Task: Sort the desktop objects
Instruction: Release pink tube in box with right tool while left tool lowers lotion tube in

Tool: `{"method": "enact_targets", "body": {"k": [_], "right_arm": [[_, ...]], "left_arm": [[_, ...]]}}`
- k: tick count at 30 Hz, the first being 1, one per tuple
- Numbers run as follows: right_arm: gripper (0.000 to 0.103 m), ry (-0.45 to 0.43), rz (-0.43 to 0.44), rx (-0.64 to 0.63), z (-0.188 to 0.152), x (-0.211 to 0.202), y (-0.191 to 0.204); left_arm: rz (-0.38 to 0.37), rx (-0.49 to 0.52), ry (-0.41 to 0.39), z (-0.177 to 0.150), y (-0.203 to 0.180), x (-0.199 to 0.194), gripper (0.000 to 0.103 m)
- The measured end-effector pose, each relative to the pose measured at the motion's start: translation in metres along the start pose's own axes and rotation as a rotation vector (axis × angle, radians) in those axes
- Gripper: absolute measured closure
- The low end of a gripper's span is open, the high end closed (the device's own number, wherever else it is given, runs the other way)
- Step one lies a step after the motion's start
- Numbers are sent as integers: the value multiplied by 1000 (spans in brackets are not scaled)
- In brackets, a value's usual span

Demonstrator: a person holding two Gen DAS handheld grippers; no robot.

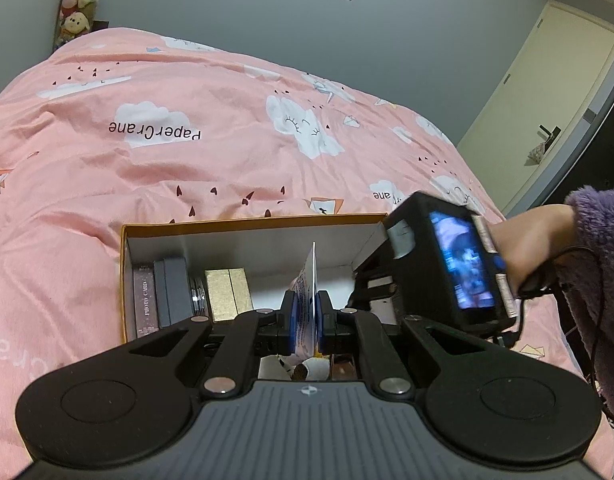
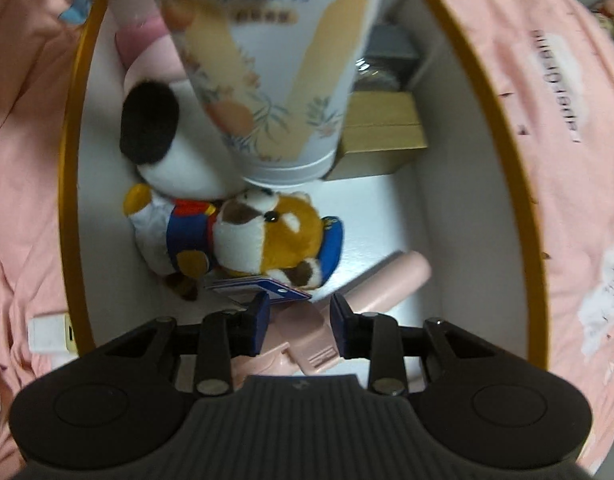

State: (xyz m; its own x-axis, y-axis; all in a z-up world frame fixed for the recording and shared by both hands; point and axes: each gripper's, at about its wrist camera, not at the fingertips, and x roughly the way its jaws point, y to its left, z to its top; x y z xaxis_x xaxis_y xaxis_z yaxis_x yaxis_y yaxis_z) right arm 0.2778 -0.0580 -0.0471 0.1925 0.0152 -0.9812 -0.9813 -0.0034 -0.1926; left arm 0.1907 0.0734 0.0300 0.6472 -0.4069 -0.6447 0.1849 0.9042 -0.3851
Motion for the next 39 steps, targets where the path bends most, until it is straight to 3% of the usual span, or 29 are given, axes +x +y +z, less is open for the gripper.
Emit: {"method": "enact_targets", "body": {"k": [8, 16, 21, 25, 33, 39], "right_arm": [[70, 51, 10, -2, 3, 17, -11], [68, 108, 24, 195, -2, 20, -39], [66, 241, -5, 216, 2, 31, -43], [66, 277, -35, 204, 10, 34, -42], [62, 215, -66, 155, 13, 26, -39], [55, 52, -44, 260, 12, -8, -54]], "left_arm": [[3, -5, 5, 3, 3, 5, 93], [2, -24, 15, 3, 5, 7, 93], [11, -24, 8, 4, 3, 5, 93], [15, -24, 7, 4, 1, 3, 93], [7, -26, 15, 7, -1, 4, 93], [56, 16, 4, 20, -7, 13, 93]]}}
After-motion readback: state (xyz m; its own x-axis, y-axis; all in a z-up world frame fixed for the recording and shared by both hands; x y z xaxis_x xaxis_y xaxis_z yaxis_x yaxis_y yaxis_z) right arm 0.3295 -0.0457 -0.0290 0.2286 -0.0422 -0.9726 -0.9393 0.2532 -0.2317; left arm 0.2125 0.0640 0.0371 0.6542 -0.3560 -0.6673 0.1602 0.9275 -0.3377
